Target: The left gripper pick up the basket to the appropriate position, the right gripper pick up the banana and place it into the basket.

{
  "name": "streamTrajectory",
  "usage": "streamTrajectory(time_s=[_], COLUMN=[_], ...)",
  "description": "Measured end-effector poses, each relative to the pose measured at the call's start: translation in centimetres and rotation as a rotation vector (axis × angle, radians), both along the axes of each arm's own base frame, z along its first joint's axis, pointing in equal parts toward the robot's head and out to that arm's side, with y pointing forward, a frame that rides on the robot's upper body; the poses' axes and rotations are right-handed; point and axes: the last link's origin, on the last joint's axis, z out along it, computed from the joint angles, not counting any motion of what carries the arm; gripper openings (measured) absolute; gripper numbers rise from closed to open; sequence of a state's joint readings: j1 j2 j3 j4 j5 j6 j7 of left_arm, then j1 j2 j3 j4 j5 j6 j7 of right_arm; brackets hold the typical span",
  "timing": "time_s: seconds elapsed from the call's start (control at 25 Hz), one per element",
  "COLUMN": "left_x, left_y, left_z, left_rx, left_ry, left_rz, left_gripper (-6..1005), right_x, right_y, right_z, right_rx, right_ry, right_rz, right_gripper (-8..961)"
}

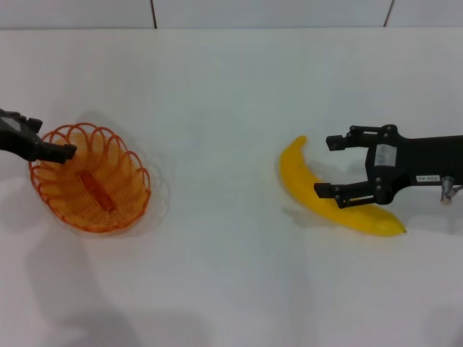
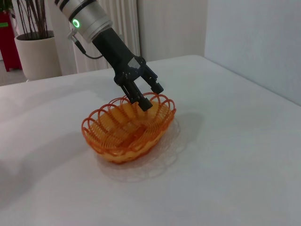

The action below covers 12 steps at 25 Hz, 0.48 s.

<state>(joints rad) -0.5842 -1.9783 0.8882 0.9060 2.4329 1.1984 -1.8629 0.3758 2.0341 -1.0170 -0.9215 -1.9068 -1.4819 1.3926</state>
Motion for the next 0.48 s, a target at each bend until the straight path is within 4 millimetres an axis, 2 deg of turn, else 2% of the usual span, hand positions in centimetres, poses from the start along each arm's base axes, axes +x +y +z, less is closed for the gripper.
streamTrajectory(time_s=[0.48], left_x=[0.08], left_y=[0.14], left_z=[-1.02], left_rx=[-0.006], left_ry=[-0.001], left_rz=[-0.016], left_gripper=[860], right_x=[0.0], right_y=[0.0], right_z=[-0.02], right_rx=[-0.003], right_ry=[0.004], right_rz=[-0.01], right_gripper=[871])
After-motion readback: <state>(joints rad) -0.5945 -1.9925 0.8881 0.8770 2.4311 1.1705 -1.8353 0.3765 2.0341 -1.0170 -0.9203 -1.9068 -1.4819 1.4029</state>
